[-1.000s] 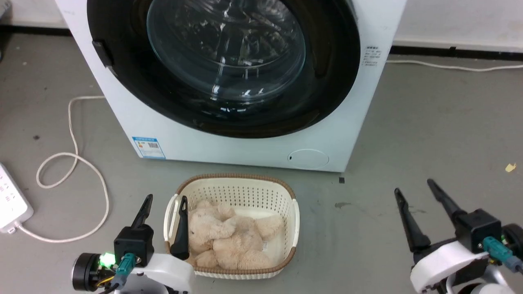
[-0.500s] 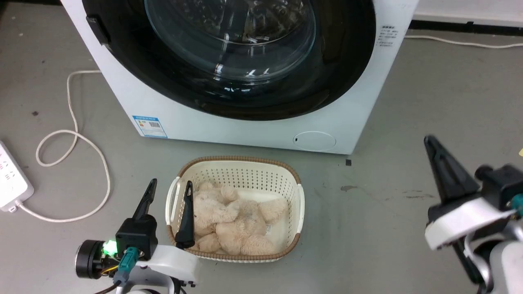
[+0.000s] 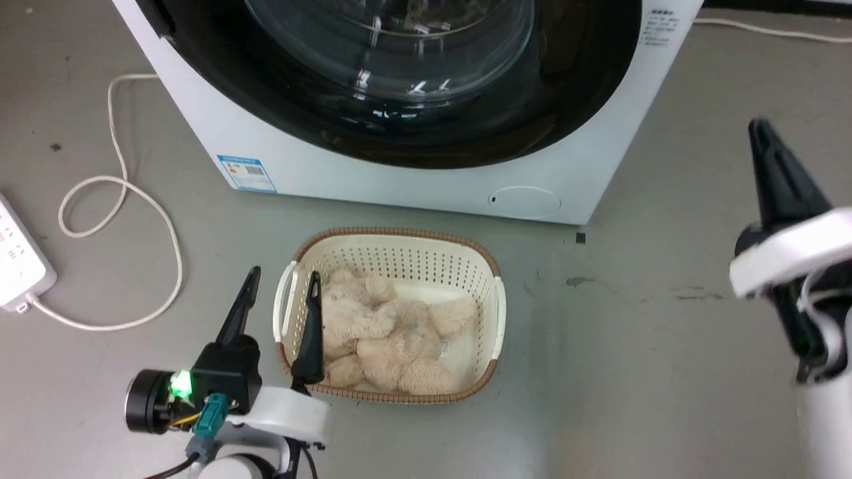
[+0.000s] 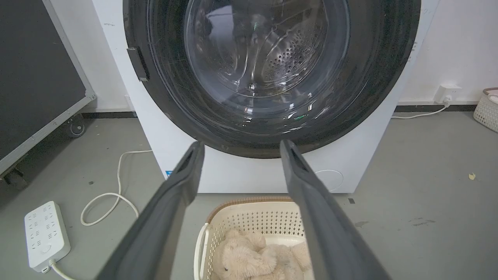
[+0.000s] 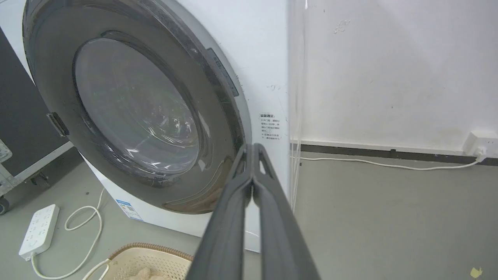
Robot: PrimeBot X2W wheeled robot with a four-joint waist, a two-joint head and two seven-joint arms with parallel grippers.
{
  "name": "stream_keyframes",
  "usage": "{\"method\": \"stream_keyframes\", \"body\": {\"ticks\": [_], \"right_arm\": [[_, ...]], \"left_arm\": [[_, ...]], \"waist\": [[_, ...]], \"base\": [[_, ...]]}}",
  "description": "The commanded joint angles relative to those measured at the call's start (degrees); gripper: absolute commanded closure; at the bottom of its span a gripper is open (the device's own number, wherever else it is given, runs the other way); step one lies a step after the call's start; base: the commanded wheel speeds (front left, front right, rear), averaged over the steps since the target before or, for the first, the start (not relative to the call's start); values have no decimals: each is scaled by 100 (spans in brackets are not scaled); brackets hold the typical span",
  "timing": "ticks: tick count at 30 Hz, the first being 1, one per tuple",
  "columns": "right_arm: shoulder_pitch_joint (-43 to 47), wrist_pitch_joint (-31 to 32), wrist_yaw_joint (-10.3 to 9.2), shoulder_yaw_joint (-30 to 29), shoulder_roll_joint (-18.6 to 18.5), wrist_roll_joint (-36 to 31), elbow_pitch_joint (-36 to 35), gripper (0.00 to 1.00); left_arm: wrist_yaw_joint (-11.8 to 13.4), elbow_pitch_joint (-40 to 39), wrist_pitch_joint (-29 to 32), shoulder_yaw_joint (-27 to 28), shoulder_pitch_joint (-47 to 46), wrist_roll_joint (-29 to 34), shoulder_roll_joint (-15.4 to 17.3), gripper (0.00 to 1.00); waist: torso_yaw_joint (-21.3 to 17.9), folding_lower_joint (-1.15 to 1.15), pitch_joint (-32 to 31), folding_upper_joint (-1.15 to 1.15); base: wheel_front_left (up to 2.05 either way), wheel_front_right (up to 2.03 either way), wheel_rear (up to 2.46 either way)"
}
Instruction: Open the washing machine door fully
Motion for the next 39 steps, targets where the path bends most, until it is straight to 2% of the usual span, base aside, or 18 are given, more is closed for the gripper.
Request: {"method": "stream_keyframes", "body": {"ticks": [1,18,27,28,39], "right_arm": [[-337,70,-3,-66,15,185,119,100],[-2056,689,-5,-579,-20,1586,1390,100],[-2963,1439,-5,-885,-7,2383,2193,100],[-3270,1720,-6,-996,-13,2611,2485,100],[-4405,2649,-6,-1406,-105,3283,3544,100]], "left_arm": [[39,-52,-68,-37,-128,-31,26,0],[134,-166,-259,-248,-293,-80,27,0],[189,-216,-367,-370,-389,-95,27,0],[209,-226,-403,-424,-419,-109,25,0],[266,-314,-535,-580,-563,-117,25,0]], "waist": [[27,-1,93,0],[245,-1,499,0],[345,-1,733,0],[378,-1,806,0],[532,-1,1132,0]], "base": [[0,0,0],[0,0,0],[0,0,0],[0,0,0],[0,0,0]]}}
